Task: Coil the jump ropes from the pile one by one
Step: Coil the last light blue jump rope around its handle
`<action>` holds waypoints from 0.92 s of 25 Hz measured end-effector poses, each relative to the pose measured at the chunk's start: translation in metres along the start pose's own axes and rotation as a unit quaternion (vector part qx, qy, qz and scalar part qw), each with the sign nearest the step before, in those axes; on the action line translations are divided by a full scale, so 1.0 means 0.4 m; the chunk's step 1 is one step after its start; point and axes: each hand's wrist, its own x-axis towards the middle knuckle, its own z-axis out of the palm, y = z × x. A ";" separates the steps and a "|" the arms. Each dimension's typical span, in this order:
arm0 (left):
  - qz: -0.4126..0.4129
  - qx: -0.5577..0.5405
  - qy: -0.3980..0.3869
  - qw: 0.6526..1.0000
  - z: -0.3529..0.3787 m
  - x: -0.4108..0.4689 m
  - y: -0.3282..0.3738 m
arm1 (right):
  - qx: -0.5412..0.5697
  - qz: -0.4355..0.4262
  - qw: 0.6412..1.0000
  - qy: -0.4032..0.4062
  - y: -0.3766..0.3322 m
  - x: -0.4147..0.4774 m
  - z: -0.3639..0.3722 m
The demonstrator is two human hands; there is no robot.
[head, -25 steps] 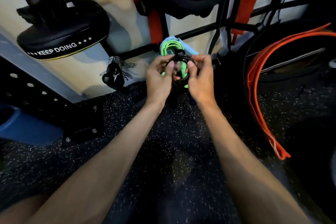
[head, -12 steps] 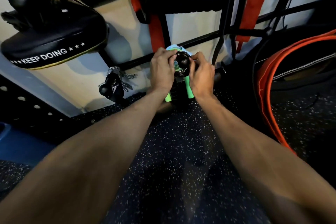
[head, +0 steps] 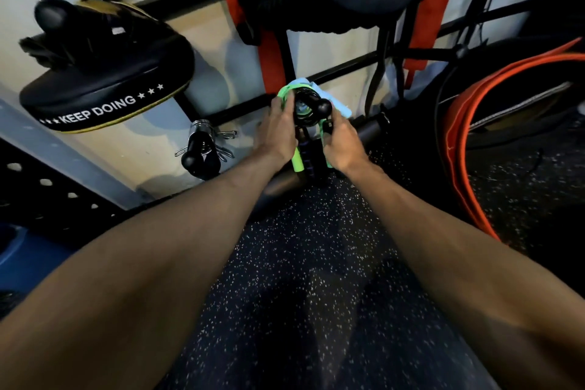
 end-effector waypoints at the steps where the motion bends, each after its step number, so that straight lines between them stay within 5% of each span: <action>1: -0.031 -0.035 0.001 0.999 -0.001 -0.029 0.004 | -0.006 0.009 1.000 0.015 0.001 -0.031 -0.015; 5: -0.047 -0.046 -0.045 0.997 0.001 -0.174 0.030 | -0.068 0.079 0.995 -0.002 0.006 -0.177 -0.089; 13: 0.076 0.017 -0.329 0.941 0.042 -0.465 0.220 | -0.092 0.202 0.968 -0.115 0.116 -0.589 -0.228; 19: 0.206 0.056 -0.455 0.865 0.124 -0.661 0.395 | -0.133 0.313 0.937 -0.074 0.273 -0.940 -0.288; 23: 0.290 0.078 -0.466 0.832 0.103 -0.793 0.511 | -0.144 0.372 0.917 -0.022 0.275 -1.151 -0.380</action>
